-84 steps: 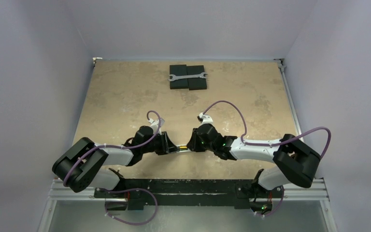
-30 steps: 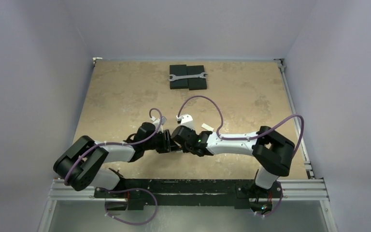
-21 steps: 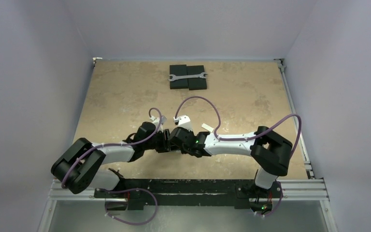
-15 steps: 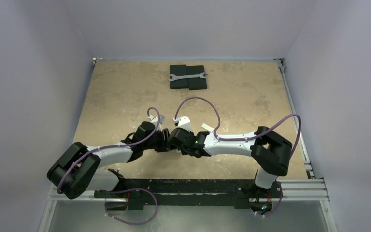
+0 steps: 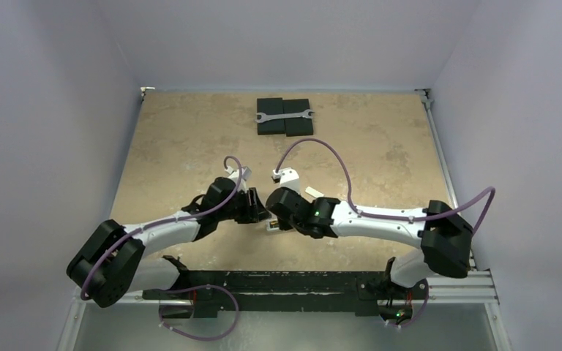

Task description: Load the batteries into the remote control

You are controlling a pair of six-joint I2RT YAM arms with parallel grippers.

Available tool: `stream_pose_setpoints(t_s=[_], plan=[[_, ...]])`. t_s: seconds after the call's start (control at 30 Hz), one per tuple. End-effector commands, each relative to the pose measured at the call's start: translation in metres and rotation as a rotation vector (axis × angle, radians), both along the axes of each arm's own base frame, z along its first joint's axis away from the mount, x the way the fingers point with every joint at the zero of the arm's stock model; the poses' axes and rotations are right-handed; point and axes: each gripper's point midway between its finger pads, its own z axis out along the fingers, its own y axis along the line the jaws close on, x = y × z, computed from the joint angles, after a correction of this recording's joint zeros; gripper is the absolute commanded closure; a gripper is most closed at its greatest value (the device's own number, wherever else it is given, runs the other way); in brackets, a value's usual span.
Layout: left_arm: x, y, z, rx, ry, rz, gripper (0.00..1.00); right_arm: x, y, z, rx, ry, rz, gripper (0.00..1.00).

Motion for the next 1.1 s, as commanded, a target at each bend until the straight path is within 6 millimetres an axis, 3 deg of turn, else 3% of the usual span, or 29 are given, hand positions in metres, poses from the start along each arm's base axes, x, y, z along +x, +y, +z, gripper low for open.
stream_pose_setpoints(t_s=[0.0,0.13,0.27,0.57,1.07], plan=[[0.019,-0.011,0.026,-0.015,-0.091,-0.019,0.58,-0.006,-0.009,0.007,0.047,-0.002,-0.022,0.85],[0.030,-0.015,0.027,0.003,-0.110,-0.016,0.64,-0.014,-0.020,0.000,0.085,0.019,-0.051,0.89],[0.037,-0.020,0.022,0.006,-0.100,-0.018,0.74,-0.023,-0.032,-0.011,0.114,0.044,-0.073,0.99],[0.046,-0.031,0.004,0.016,-0.059,-0.039,1.00,-0.033,-0.054,-0.033,0.127,0.070,-0.116,1.00],[0.026,-0.037,-0.018,0.066,0.022,-0.108,1.00,-0.013,-0.071,-0.052,0.019,0.026,-0.228,1.00]])
